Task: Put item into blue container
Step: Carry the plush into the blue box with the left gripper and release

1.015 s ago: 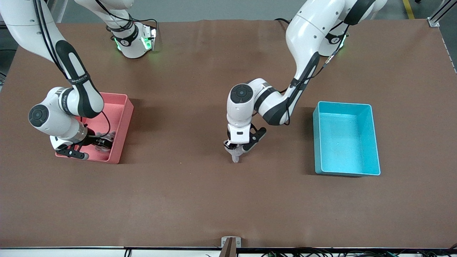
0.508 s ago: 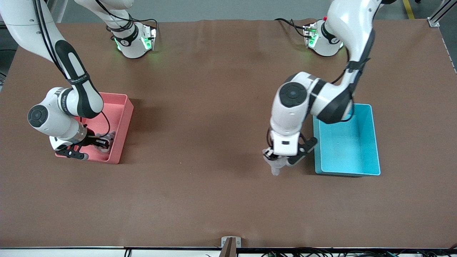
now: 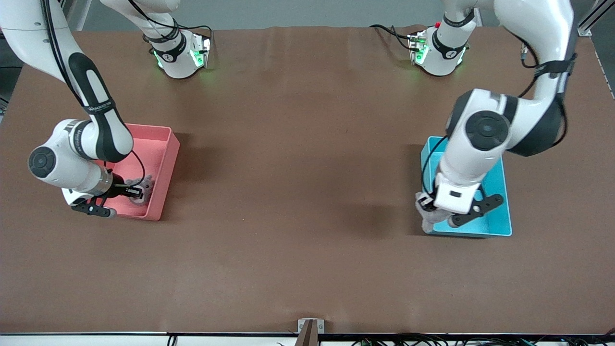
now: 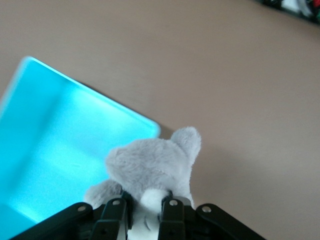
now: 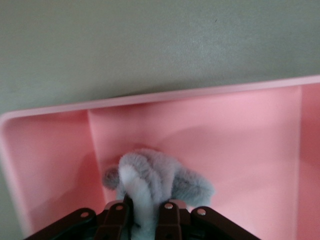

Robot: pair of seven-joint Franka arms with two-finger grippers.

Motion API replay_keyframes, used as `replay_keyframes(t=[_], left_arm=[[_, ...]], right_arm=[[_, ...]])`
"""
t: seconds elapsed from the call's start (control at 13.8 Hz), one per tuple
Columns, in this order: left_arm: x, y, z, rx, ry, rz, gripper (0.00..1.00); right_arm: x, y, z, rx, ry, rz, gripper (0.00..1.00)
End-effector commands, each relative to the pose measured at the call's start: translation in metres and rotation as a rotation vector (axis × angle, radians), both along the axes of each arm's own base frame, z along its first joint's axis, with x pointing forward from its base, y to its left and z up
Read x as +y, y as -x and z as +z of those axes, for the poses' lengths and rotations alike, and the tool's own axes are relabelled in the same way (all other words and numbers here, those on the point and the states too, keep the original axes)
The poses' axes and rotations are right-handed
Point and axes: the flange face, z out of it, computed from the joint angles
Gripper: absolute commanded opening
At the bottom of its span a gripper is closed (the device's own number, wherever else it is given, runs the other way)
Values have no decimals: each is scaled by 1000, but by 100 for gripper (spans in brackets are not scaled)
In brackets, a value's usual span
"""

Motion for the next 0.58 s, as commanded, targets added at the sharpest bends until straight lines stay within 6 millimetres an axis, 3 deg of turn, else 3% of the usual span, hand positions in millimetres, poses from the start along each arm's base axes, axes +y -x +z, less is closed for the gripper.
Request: replay_keyframes(t=[0.0,0.15,0.22,0.36,0.51], left_arm=[[56,6,3,72,-14,-108,0],[98,4,-7,106,-20,-149,0],[113,5,-15,127,-22,-173,0],[142,6,-34,163,-18,-186,0],[149,11,-62,193,-13,-184,1]], right_arm=[[-7,-18,78,68,-18,16,1],[-1,-30,131,129,-1,8,1],[10,-33,148,150,8,-34,1],[56,-29,180,149,25,-114,1],[119,-24,195,136,58,-191,1]])
